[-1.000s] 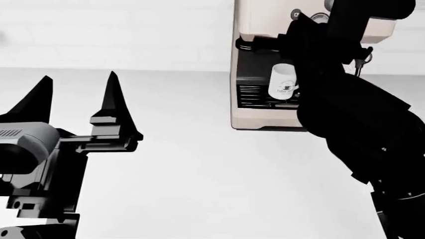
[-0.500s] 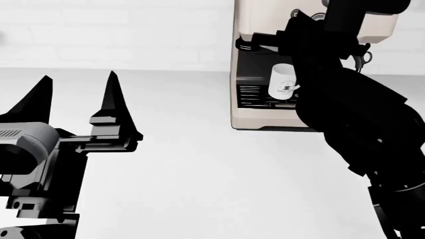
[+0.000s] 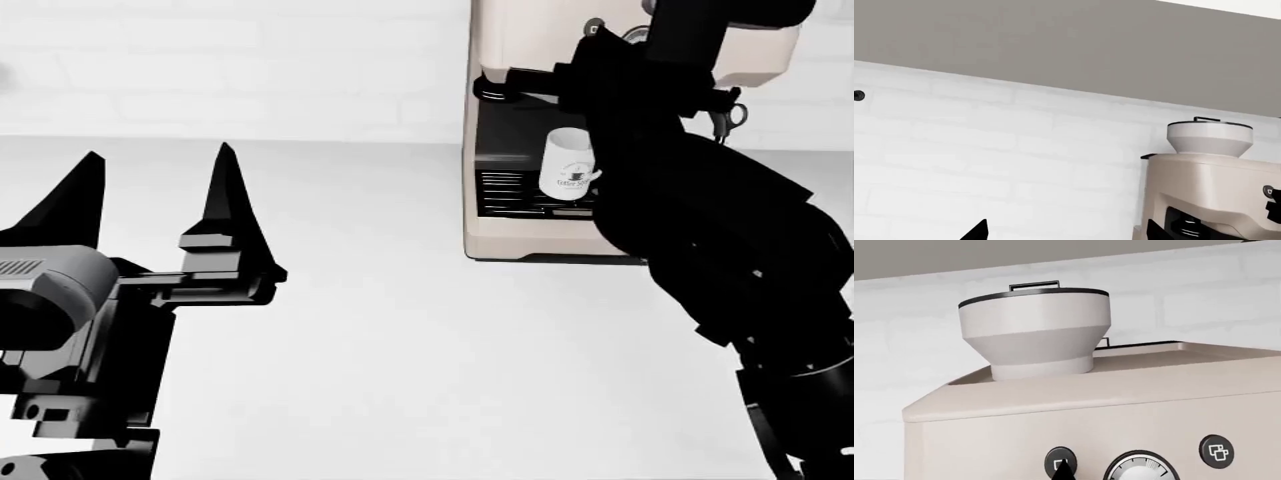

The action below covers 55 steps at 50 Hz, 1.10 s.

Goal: Pick the mug from the cabinet, place it under the coffee machine dispenser, and press the start button.

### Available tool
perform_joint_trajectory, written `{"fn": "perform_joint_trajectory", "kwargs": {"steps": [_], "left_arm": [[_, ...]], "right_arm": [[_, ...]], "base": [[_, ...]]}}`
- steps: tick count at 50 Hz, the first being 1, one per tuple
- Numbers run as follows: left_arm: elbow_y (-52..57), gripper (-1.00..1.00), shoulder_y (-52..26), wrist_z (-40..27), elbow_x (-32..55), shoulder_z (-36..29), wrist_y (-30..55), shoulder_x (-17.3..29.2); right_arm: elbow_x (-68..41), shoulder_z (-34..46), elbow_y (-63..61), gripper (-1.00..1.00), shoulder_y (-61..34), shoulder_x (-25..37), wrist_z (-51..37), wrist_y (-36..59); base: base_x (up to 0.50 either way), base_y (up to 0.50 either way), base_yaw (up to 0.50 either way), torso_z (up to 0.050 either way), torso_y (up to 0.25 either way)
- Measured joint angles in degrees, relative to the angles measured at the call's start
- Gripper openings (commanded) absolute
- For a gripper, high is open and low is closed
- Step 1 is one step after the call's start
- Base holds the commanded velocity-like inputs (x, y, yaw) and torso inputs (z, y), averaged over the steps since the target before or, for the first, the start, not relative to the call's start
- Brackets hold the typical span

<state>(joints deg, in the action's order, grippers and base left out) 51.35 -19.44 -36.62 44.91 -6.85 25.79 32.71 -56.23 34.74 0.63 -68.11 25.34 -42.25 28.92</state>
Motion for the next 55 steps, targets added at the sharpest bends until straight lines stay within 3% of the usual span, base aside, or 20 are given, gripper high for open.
{"fn": "perform_joint_trajectory", "kwargs": {"steps": [22, 35, 36, 55], "left_arm": [[-0.1, 1.00, -0.1, -0.3, 0.2, -0.2, -0.3, 0.3], [-0.1, 1.00, -0.1, -0.5, 0.3, -0.3, -0.5, 0.5], [-0.1, 1.00, -0.1, -0.5, 0.3, -0.3, -0.5, 0.5], [0.1, 1.00, 0.0, -0.8, 0.4, -0.5, -0.8, 0.9]], "right_arm": [[1.3, -0.5, 2.1, -1.00, -0.6, 0.0, 0.5, 1.1], [1.0, -0.2, -2.7, -1.00, 1.2, 1.4, -0.7, 0.8], [0.7, -0.1, -3.6, 1.00, 1.4, 1.5, -0.8, 0.7], [-3.1, -0.3, -17.7, 1.00, 3.3, 4.9, -5.0, 0.9]], "base": [[0.00, 0.00, 0.00, 0.000, 0.000], [0.00, 0.00, 0.00, 0.000, 0.000], [0.00, 0.00, 0.00, 0.000, 0.000], [0.00, 0.00, 0.00, 0.000, 0.000]]}}
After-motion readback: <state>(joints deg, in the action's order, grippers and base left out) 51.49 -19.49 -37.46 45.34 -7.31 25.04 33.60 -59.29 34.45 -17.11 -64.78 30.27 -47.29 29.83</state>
